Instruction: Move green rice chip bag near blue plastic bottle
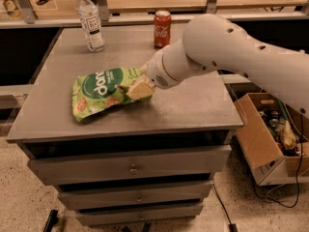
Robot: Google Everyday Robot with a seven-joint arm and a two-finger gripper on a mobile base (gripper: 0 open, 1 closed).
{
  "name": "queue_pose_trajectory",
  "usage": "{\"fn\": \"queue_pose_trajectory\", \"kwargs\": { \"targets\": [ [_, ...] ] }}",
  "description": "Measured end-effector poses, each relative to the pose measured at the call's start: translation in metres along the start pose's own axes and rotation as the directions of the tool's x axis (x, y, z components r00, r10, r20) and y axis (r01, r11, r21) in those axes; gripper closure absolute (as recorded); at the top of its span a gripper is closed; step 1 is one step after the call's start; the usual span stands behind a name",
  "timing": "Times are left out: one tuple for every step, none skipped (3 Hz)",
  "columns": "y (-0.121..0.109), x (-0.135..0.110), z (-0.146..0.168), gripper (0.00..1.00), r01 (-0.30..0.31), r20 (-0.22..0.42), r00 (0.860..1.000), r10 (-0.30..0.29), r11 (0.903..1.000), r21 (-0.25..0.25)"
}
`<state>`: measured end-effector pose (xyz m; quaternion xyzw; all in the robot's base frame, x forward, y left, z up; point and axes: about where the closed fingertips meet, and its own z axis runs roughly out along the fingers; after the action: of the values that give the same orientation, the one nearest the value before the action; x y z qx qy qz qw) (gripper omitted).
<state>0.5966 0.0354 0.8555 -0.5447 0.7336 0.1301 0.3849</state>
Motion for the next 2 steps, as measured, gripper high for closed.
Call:
{"fn": "queue_pose_trajectory", "kwargs": {
  "targets": [
    [-0.024, -0.016, -0.001, 1.0, 0.0, 0.001, 1.0, 0.0, 0.9983, 0.057],
    [-0.045, -0.037, 0.013, 1.0, 0.014, 0.005, 1.0, -0.014, 0.9963, 0.085]
  ]
}}
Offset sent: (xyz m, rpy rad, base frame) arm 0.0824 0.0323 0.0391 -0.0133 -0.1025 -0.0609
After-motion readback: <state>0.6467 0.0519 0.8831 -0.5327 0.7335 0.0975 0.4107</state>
